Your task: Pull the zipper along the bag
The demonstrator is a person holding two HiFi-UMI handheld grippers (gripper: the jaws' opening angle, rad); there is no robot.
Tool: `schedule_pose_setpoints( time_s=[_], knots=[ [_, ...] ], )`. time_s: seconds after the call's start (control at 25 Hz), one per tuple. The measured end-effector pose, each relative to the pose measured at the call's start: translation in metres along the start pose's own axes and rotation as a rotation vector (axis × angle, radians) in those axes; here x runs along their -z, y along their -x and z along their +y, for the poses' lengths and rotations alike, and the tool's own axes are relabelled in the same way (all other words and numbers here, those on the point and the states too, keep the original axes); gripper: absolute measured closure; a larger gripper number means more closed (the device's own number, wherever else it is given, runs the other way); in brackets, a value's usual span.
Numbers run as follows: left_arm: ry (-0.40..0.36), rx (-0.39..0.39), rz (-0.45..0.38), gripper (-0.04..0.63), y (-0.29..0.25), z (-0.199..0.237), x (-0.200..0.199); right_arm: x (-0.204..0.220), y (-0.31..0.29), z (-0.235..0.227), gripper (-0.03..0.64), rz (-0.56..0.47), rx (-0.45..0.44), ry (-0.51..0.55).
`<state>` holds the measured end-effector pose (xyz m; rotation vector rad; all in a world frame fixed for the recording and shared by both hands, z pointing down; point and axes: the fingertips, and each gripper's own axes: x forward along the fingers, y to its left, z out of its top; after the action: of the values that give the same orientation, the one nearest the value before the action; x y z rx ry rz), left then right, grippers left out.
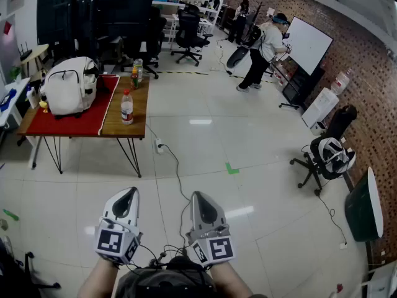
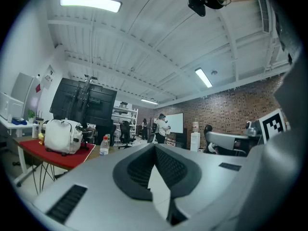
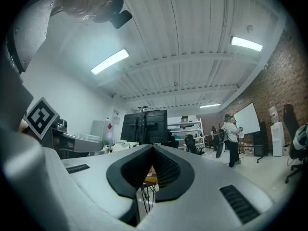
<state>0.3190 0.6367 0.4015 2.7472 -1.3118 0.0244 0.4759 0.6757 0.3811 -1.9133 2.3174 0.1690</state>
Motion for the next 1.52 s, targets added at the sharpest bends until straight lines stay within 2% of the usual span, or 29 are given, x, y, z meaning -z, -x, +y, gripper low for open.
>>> schedule_pose_setpoints(
  time_s=[0.2, 0.48, 0.76, 1.04, 1.28, 1.52],
  knots=[
    [0.005, -0.003, -0.027, 0.561, -0.009, 0.035, 0.005, 0.015, -0.024, 0.003, 0.621, 0.003, 0.023, -0.003],
    [0.029, -0.032, -0.036, 0.561, -0.023, 0.069, 0.004, 0.020, -0.069, 0.006, 0.621, -0.017, -0.017, 0.033],
    [0.016, -0.074, -0.028, 0.561, -0.075, 0.114, 0.010, 0.051, -0.142, -0.018, 0.620, -0.022, -0.046, 0.000],
    [0.031, -0.103, -0.034, 0.561, -0.199, 0.169, -0.001, 0.078, -0.272, -0.083, 0.620, -0.022, -0.071, -0.010],
    [0.038, -0.056, -0.073, 0.561, -0.326, 0.202, -0.016, 0.099, -0.394, -0.149, 0.620, -0.011, -0.095, -0.016],
    [0.032, -0.043, -0.058, 0.561, -0.442, 0.230, -0.028, 0.117, -0.498, -0.214, 0.620, -0.003, -0.099, -0.031]
  ],
)
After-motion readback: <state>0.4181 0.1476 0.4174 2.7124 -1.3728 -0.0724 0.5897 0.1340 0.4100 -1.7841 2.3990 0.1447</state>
